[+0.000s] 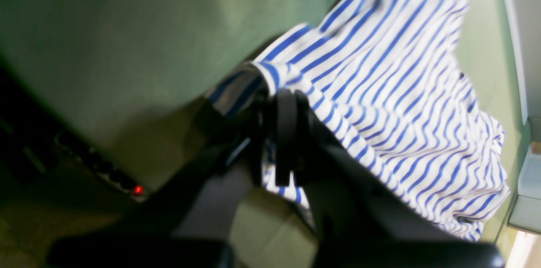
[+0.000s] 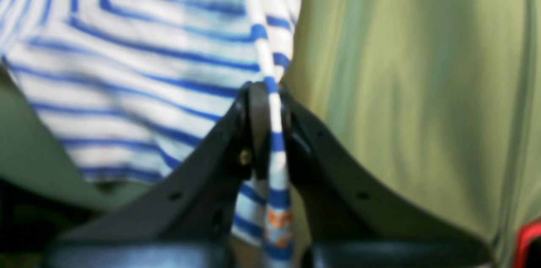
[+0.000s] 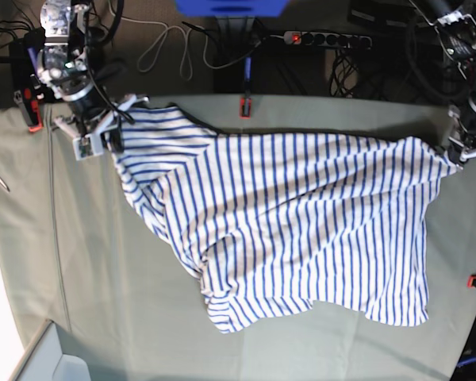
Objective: Layout the t-shirt on the table in an organized manner, then fold the t-shirt properly
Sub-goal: 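Move the right gripper inward and regrasp the shirt corner, then lift the shirt with both grippers and swing it up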
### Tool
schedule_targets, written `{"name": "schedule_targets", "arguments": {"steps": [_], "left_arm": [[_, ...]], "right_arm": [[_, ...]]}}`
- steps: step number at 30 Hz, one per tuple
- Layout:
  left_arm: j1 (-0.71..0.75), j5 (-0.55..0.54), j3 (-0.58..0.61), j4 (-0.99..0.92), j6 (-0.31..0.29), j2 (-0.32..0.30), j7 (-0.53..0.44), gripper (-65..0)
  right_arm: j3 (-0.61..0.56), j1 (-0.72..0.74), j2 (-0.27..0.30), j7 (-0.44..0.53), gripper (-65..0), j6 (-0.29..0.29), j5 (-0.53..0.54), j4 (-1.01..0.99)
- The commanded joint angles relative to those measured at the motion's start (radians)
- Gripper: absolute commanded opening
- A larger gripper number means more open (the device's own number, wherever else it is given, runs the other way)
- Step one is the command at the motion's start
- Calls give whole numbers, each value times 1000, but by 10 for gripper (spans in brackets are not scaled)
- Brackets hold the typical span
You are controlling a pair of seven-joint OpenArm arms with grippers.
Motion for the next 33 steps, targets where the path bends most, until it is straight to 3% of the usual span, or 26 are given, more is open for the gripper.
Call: {"name": "schedule_targets", "arguments": {"steps": [1, 9, 13, 20, 25, 29, 33], "left_arm": [[-2, -13, -4, 19, -6, -16, -10, -647], [0, -13, -9, 166, -6, -20, -1, -647], [-25, -16, 28, 252, -6, -74, -9, -647], [-224, -16, 110, 293, -4, -203, -1, -647], [-437, -11, 197, 233, -4, -272, -4, -647], [-677, -11, 361, 101, -4, -315, -9, -647], [-996, 9, 536, -106, -4, -312, -10, -647]], "right_arm": [[3, -10, 5, 23, -650, 2, 9, 29], [5, -64, 5, 31, -650, 2, 15, 170], [5, -64, 5, 31, -650, 2, 15, 300], [26, 68, 3, 22, -650, 2, 15, 467], [25, 231, 5, -18, -650, 2, 15, 441], [23, 472, 14, -148, -650, 7, 15, 386], [18, 777, 52, -277, -650, 64, 13, 308]]}}
